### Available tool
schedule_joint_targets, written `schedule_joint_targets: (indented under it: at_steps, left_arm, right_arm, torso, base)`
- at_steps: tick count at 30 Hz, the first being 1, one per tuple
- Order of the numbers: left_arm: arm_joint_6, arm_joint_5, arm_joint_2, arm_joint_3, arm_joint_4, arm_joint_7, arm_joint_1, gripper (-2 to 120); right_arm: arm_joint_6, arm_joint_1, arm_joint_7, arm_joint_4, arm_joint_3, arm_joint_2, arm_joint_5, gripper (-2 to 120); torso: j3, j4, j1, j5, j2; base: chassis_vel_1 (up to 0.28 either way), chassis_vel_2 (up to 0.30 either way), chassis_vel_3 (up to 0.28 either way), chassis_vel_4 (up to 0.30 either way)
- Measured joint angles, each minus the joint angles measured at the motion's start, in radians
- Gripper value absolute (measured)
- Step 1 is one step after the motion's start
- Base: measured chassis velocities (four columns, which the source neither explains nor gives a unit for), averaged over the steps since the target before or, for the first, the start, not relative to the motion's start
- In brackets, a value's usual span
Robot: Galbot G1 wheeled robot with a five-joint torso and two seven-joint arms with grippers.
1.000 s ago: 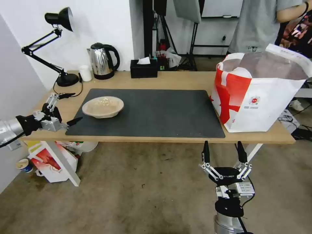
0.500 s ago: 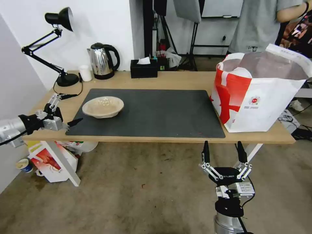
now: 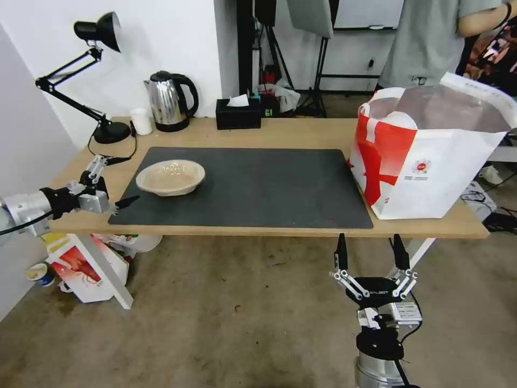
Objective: Pick up the trash from the table and place it into the takeout bag.
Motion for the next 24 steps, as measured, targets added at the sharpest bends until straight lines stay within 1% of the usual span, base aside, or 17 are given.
schedule_joint_targets:
  at_steps: [11, 17, 19, 21, 24]
  left_arm:
    - [-0.002, 0.010, 0.006, 0.001, 0.011, 0.020, 0.013, 100]
    - [-0.002, 0.023, 0.002, 0.042, 0.033, 0.031, -0.021, 100]
    - [-0.002, 0.024, 0.001, 0.044, 0.034, 0.031, -0.023, 100]
    - [-0.002, 0.038, -0.010, 0.072, 0.051, 0.037, -0.052, 100]
    - [-0.002, 0.045, -0.016, 0.085, 0.061, 0.039, -0.067, 100]
  right_arm:
    - [0.000, 0.000, 0.000, 0.000, 0.000, 0.000, 0.000, 100]
    - [0.000, 0.000, 0.000, 0.000, 0.000, 0.000, 0.000, 100]
    - [0.000, 0.000, 0.000, 0.000, 0.000, 0.000, 0.000, 100]
    - [0.000, 0.000, 0.000, 0.000, 0.000, 0.000, 0.000, 100]
    - [0.000, 0.000, 0.000, 0.000, 0.000, 0.000, 0.000, 100]
  torso:
    - [0.000, 0.0000, 0.000, 0.0000, 0.000]
    - [0.000, 0.0000, 0.000, 0.0000, 0.000]
    - [0.000, 0.0000, 0.000, 0.0000, 0.000]
    - [0.000, -0.0001, 0.000, 0.0000, 0.000]
    - [0.000, -0.0001, 0.000, 0.0000, 0.000]
  base:
    - [0.000, 0.000, 0.000, 0.000]
    - [0.000, 0.000, 0.000, 0.000]
    - [0.000, 0.000, 0.000, 0.000]
    - [0.000, 0.000, 0.000, 0.000]
    - [0.000, 0.000, 0.000, 0.000]
